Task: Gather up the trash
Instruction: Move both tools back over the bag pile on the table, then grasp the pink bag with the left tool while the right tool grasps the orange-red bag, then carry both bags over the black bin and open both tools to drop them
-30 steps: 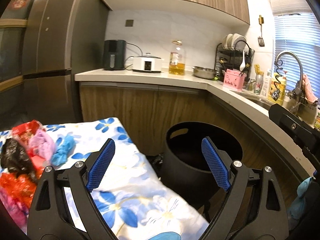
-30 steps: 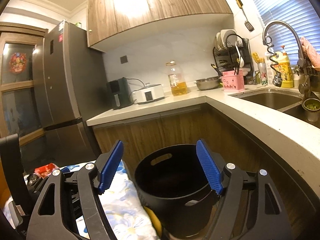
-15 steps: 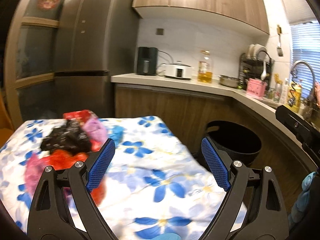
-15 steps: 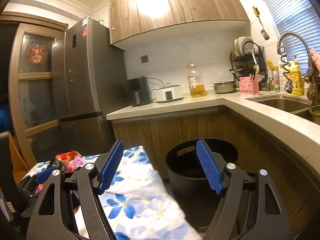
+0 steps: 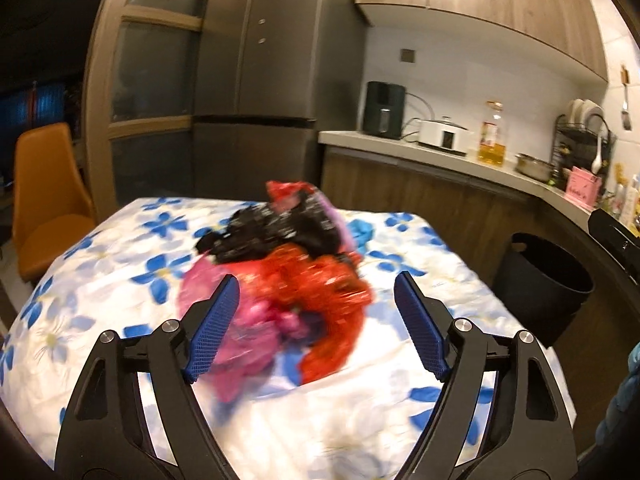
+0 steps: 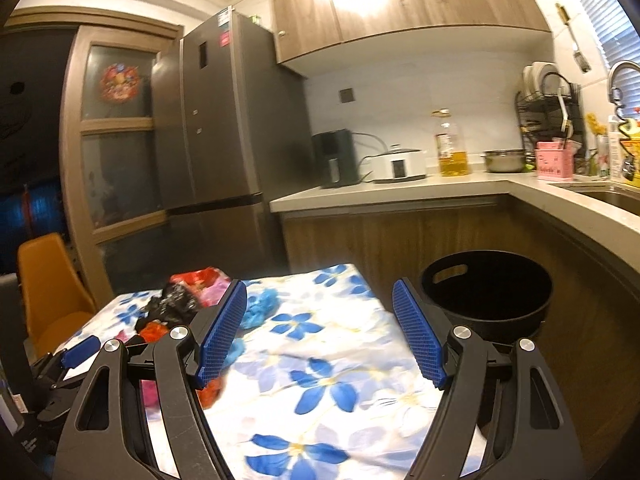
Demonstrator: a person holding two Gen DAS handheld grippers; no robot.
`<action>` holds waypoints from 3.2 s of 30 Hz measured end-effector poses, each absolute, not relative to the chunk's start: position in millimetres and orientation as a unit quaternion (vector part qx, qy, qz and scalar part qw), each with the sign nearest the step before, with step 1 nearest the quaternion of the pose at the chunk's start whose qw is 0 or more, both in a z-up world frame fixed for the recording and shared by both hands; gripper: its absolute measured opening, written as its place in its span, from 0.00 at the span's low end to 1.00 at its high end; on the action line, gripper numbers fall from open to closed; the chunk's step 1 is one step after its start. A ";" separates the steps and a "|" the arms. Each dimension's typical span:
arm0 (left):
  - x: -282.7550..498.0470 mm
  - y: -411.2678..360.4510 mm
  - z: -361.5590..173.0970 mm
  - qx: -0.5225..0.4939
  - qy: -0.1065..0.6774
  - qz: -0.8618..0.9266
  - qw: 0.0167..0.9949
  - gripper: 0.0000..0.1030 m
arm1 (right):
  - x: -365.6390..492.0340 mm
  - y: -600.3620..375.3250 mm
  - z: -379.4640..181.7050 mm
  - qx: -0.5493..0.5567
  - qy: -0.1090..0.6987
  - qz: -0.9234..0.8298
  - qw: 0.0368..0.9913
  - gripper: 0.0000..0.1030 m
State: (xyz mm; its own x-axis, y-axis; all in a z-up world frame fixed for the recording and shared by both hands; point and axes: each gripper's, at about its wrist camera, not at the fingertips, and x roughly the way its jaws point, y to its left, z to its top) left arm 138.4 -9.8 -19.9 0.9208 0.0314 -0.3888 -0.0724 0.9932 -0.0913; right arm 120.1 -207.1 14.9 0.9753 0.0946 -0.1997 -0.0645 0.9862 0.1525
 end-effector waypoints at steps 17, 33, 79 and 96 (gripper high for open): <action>133.7 50.0 -52.0 -0.071 0.219 0.103 0.968 0.76 | 166.0 -131.3 -36.4 0.054 0.173 0.124 0.976 0.72; 153.6 58.8 -76.4 -0.080 0.253 0.077 0.961 0.62 | 209.2 -92.6 -69.1 0.061 0.223 0.177 0.957 0.68; 103.0 38.7 -25.8 -0.075 0.185 0.031 0.979 0.09 | 128.1 -150.7 -25.7 0.091 0.169 0.214 0.958 0.07; 150.5 -77.3 17.2 -0.015 0.160 -0.067 0.985 0.09 | 110.2 -246.4 19.7 0.108 0.085 0.083 0.987 0.07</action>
